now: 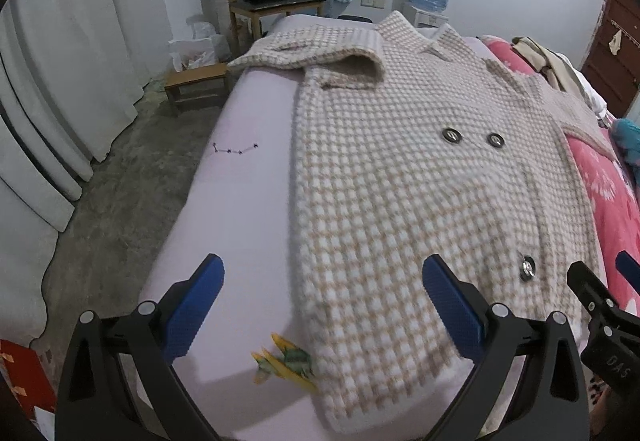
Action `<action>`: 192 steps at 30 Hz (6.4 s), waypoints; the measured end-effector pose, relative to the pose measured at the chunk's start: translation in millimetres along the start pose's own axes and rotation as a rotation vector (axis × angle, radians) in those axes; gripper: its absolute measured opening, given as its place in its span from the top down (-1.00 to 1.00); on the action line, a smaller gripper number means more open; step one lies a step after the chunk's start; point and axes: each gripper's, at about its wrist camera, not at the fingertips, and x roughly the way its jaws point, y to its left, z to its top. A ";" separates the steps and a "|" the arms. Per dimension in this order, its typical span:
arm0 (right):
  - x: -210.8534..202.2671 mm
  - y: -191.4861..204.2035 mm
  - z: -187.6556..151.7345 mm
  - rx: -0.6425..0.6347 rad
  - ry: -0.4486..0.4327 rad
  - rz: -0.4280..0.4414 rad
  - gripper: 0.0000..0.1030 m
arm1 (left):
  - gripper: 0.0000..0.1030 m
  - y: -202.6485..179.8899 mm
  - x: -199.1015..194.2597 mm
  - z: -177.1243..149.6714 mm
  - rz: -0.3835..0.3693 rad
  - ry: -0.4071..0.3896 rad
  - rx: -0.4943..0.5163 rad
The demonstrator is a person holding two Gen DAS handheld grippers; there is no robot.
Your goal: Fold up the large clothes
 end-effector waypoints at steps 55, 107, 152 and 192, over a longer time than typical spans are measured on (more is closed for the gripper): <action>146.9 51.6 97.9 -0.103 0.079 0.323 -0.87 | -0.48 189.2 237.7 225.2 -0.345 0.091 -0.774; 166.3 -24.1 74.3 0.033 0.086 0.245 -0.87 | -0.81 -95.9 93.3 213.6 -0.346 -0.142 0.234; 119.7 137.8 194.9 -0.418 0.034 0.654 -0.66 | -0.89 41.1 98.7 87.9 -0.086 -0.021 -0.009; 155.3 77.1 233.6 -0.225 0.052 0.579 1.00 | -0.89 -1.2 110.2 69.6 -0.116 0.010 0.064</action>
